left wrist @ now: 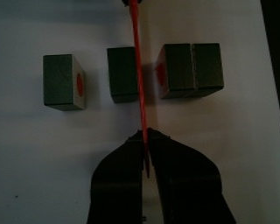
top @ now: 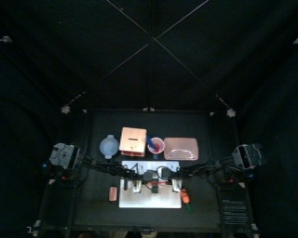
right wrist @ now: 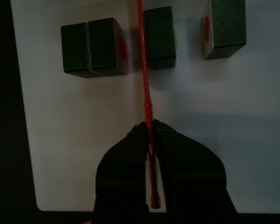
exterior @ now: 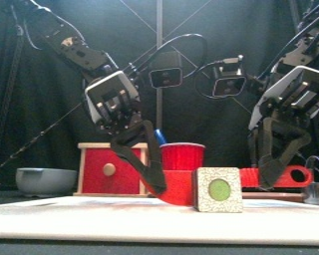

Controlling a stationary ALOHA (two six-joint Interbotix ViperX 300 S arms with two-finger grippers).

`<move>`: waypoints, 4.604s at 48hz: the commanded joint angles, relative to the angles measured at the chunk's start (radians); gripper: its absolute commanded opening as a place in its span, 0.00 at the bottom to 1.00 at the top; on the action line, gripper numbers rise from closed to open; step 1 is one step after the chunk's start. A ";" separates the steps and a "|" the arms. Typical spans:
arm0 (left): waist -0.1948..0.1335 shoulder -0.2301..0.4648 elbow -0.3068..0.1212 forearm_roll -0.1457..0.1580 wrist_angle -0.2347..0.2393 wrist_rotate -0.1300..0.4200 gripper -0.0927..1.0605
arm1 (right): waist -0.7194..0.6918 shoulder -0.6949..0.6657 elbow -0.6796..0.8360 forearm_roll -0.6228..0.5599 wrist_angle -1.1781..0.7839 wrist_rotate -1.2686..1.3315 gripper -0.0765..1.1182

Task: Place sushi on board then cut the sushi with the knife then place the pieces on the plate
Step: Cut the sushi into 4 pieces

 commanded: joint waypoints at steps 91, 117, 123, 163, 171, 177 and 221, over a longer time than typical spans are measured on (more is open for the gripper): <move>-0.063 -0.066 -0.057 -0.017 0.055 0.002 0.48 | 0.060 -0.115 -0.048 0.055 0.083 0.002 0.32; -0.061 -0.034 -0.058 -0.029 0.055 -0.002 0.48 | 0.101 -0.006 -0.058 0.091 0.083 0.002 0.32; -0.061 -0.020 -0.064 -0.043 0.054 -0.002 0.48 | 0.112 0.026 -0.071 0.092 0.083 0.002 0.32; -0.094 -0.028 -0.077 -0.091 0.052 -0.002 0.48 | 0.155 0.015 -0.091 0.117 0.091 0.002 0.32; -0.087 -0.066 -0.074 -0.089 0.020 0.000 0.50 | 0.147 -0.043 -0.092 0.112 0.097 0.002 0.32; -0.089 -0.103 -0.064 -0.067 0.005 0.000 0.52 | 0.133 -0.091 -0.094 0.097 0.109 0.000 0.32; -0.031 -0.186 0.005 0.051 -0.046 0.006 0.75 | 0.035 -0.262 -0.069 0.021 0.160 0.003 0.32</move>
